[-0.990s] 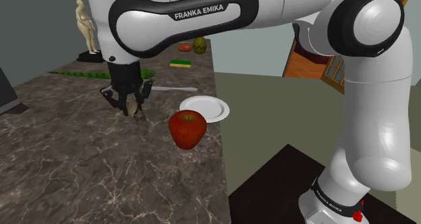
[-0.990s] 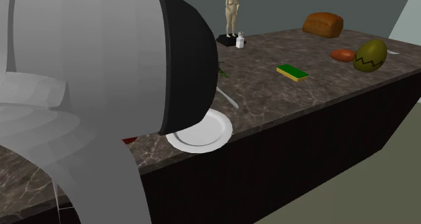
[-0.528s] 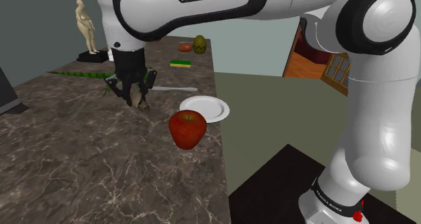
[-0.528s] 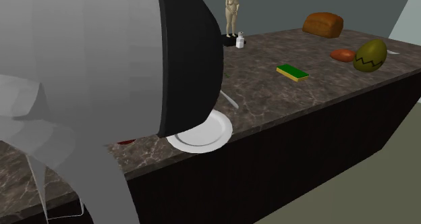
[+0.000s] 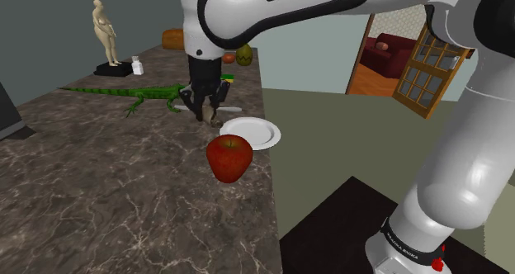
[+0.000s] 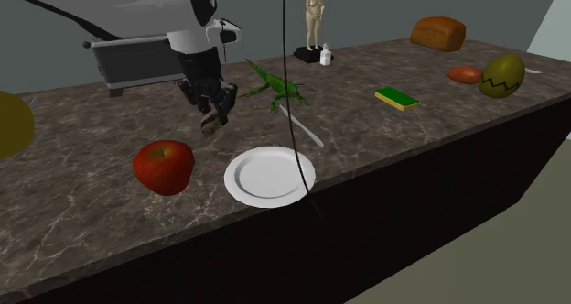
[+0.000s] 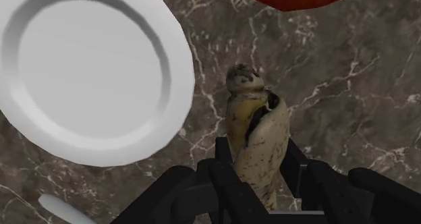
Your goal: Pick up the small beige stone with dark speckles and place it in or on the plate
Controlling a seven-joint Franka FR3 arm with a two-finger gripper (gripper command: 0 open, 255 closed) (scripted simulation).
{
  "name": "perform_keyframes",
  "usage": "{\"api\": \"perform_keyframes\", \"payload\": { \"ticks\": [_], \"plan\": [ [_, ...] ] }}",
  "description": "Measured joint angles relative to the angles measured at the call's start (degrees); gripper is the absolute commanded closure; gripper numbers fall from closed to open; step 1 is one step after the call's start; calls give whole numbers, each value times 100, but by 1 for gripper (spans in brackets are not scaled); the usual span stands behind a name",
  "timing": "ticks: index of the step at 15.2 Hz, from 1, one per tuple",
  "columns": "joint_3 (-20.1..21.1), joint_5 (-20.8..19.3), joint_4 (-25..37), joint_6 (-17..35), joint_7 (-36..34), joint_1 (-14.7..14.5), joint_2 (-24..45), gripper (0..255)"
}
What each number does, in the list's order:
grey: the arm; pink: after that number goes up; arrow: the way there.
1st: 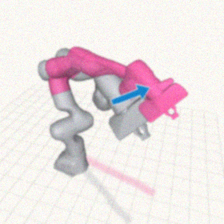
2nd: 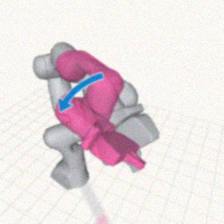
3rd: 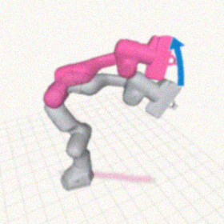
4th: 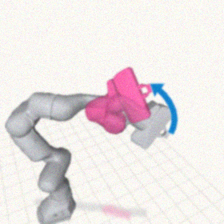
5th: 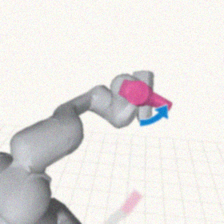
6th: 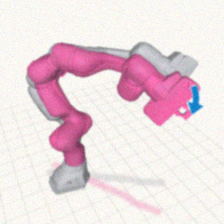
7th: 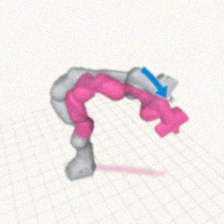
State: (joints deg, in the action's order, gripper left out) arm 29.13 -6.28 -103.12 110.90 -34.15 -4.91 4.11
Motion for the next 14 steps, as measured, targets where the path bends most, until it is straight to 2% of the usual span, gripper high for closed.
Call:
{"api": "perform_keyframes", "payload": {
  "ticks": [7,10,14],
  "plan": [
    [-483,607,-1175,231,1131,464,-1123,255],
    [-783,744,-1561,326,1659,636,-1450,255],
    [-893,800,-1932,564,1859,684,-1589,255]
  ]
}}
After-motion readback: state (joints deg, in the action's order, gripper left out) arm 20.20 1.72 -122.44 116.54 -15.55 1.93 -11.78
